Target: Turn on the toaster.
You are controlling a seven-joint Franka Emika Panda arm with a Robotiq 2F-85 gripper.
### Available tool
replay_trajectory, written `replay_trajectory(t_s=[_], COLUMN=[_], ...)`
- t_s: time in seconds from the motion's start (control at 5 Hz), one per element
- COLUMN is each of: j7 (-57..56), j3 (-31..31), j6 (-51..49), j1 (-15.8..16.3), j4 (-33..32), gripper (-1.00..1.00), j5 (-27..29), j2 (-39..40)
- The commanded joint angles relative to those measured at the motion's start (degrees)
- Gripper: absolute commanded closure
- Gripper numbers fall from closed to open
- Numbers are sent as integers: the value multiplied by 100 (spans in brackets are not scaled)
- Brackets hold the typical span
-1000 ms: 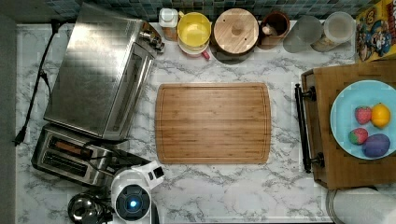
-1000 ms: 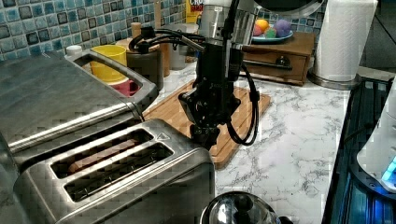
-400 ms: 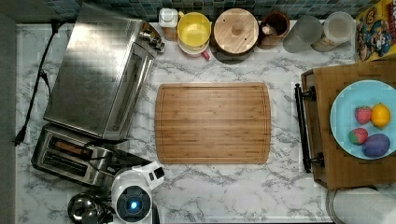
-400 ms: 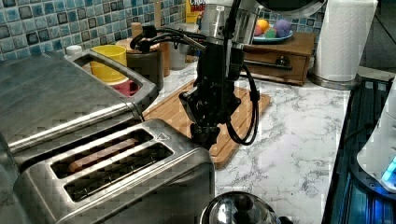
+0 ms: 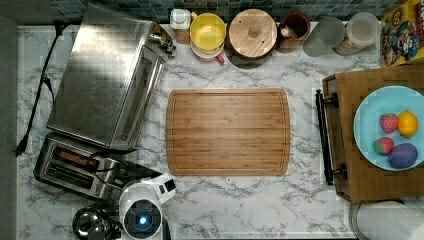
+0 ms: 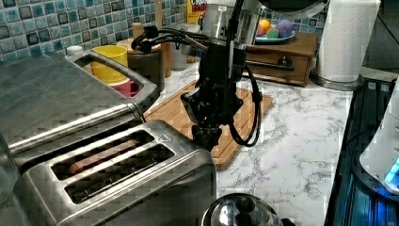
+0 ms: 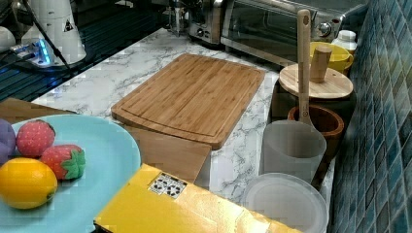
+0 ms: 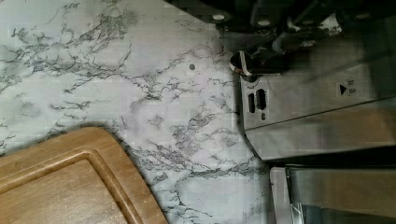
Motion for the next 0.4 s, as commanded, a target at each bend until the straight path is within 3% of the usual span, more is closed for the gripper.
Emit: replay_trajectory(t_s=[0.2,0.4], j7=[-198,-187], j3=[-91,-158], j6=[-133,-127], j1=[-91,-27], j4=[-1353,-1357], gripper=[100,100], j5=[183,167], j2=[281,284])
